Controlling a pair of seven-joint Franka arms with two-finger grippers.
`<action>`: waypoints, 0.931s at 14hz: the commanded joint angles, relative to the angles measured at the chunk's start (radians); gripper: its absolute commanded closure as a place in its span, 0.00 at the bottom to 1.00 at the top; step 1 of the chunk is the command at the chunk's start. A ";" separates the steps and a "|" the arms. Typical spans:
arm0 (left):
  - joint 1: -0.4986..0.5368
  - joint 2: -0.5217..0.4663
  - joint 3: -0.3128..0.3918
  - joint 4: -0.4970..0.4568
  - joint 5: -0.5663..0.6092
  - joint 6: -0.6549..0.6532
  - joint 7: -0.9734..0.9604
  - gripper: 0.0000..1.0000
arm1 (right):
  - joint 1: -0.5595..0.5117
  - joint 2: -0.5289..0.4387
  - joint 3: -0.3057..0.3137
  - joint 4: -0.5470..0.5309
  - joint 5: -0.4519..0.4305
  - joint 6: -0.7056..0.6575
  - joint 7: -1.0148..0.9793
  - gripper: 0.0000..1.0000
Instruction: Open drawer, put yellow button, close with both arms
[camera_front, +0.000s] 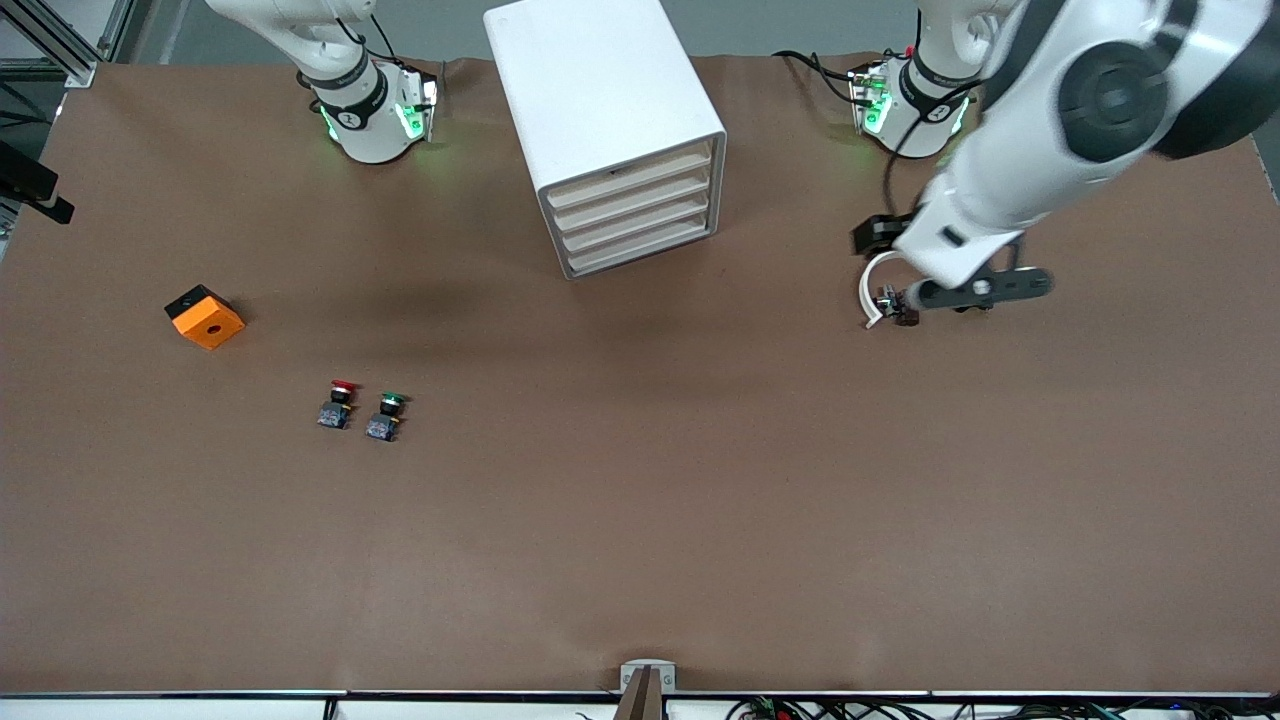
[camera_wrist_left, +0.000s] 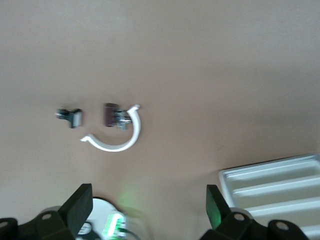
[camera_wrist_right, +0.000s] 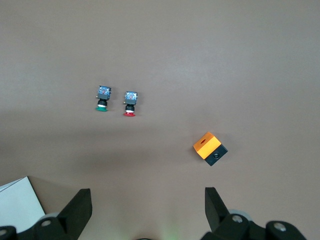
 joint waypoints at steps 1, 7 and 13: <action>-0.016 -0.126 0.112 -0.113 0.000 0.003 0.162 0.00 | 0.000 -0.029 -0.001 -0.025 0.015 -0.006 0.002 0.00; 0.068 -0.217 0.175 -0.151 0.014 0.036 0.322 0.00 | 0.000 -0.032 -0.001 -0.025 0.021 -0.006 0.005 0.00; 0.102 -0.194 0.191 -0.151 0.016 0.139 0.381 0.00 | 0.000 -0.032 -0.001 -0.025 0.022 -0.014 0.003 0.00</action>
